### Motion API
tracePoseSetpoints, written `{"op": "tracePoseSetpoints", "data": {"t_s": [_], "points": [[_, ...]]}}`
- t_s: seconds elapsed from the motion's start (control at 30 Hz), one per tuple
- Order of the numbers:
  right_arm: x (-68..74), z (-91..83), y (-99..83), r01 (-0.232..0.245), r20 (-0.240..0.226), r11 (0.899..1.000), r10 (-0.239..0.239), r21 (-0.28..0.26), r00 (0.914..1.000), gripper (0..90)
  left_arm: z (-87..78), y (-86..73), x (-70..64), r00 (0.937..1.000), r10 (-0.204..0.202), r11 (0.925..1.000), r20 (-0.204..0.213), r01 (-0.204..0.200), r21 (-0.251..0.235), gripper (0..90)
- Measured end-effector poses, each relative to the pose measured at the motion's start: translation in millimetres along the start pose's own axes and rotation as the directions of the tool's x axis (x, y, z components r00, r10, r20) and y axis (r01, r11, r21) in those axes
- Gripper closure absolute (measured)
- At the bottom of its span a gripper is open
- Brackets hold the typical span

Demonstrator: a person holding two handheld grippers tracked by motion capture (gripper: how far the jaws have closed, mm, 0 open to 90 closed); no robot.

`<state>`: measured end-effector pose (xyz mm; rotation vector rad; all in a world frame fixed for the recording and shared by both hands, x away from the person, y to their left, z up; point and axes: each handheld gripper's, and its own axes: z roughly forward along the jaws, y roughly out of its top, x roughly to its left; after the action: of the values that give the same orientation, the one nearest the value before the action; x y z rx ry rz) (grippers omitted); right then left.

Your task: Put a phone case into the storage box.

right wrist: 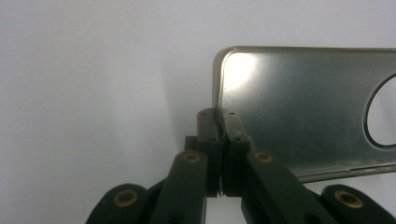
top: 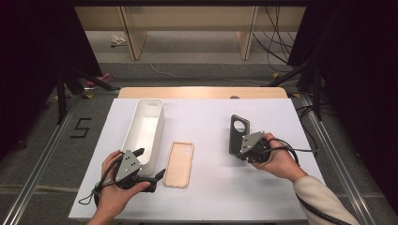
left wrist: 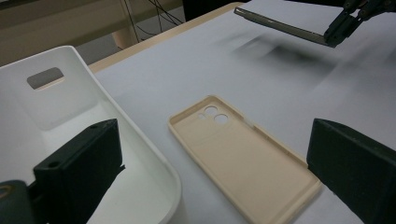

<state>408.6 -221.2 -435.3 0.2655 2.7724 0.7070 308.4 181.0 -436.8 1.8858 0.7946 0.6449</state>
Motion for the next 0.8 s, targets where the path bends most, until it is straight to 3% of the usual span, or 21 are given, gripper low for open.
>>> {"op": "tracePoseSetpoints", "data": {"t_s": [0.03, 0.3, 0.5, 0.8], "points": [[-0.7, 0.6, -1.8, -0.032, -0.024, 0.998, 0.031, -0.049, 0.9992, 89.4, 0.0, 0.0, 0.0, 1.0, -0.001, 1.0, 0.001, 0.001, -0.002, 2.6], [-1.5, -0.1, -3.9, -0.081, -0.066, 0.988, 0.073, -0.134, 0.9951, 89.4, -1.1, 2.6, 0.5, 1.0, -0.007, 0.9999, 0.001, 0.008, -0.012, 2.6], [1.3, -0.1, 0.3, -0.071, -0.076, 0.983, 0.058, -0.17, 0.9954, 89.4, -1.7, 15.8, 0.7, 0.9993, -0.03, 0.9989, 0.022, 0.03, -0.035, 3.1], [13.1, 0.5, 16.8, -0.023, -0.084, 0.977, 0.006, -0.211, 0.9965, 89.5, 18.5, 55.4, 0.7, 0.9986, -0.046, 0.9987, 0.028, 0.045, 0.024, 9.1]]}}
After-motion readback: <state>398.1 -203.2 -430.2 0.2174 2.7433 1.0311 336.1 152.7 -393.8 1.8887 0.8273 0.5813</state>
